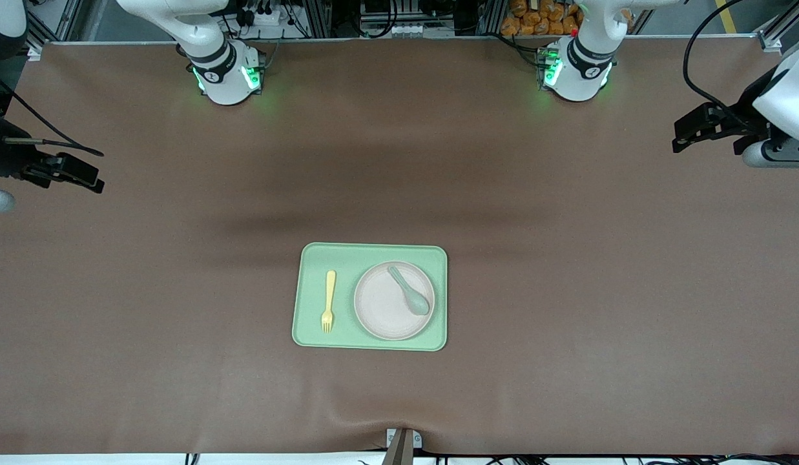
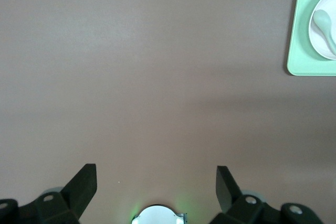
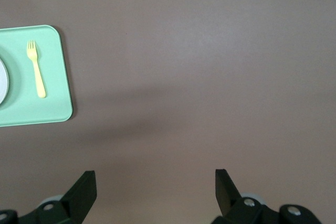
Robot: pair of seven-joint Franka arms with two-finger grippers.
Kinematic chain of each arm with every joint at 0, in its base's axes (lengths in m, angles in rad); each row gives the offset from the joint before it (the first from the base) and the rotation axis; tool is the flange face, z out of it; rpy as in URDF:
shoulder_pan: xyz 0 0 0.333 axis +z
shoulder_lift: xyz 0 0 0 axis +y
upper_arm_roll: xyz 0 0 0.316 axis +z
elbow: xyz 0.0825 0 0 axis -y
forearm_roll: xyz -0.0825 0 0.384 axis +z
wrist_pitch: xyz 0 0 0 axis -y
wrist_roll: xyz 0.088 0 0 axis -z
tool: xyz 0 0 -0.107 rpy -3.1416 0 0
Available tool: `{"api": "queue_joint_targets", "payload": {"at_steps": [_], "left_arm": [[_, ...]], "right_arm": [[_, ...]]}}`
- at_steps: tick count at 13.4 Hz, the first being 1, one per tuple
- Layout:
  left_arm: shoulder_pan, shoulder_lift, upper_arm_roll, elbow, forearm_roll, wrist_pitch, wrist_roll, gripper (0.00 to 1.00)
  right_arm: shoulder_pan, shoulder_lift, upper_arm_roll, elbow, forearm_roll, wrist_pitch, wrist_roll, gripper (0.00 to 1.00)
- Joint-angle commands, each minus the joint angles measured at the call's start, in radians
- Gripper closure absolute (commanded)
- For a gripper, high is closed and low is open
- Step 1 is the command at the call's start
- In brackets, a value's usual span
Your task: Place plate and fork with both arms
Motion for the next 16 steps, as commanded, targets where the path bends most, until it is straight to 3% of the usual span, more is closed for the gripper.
{"api": "queue_joint_targets", "payload": {"at_steps": [1,6,16], "left_arm": [[0.012,0.001,-0.014,0.001,0.014,0.023,-0.015,0.0],[0.008,0.004,-0.015,-0.011,0.02,0.057,0.017,0.0],[0.008,-0.005,-0.015,-0.019,0.02,0.058,0.093,0.0]], "right_arm": [[-0.012,0.005,0.001,0.046,-0.026,-0.001,-0.015,0.0],[-0.009,0.003,0.001,0.064,-0.081,-0.011,-0.095,0.0],[-0.004,0.002,0.003,0.06,-0.024,0.016,-0.087,0.0]]}}
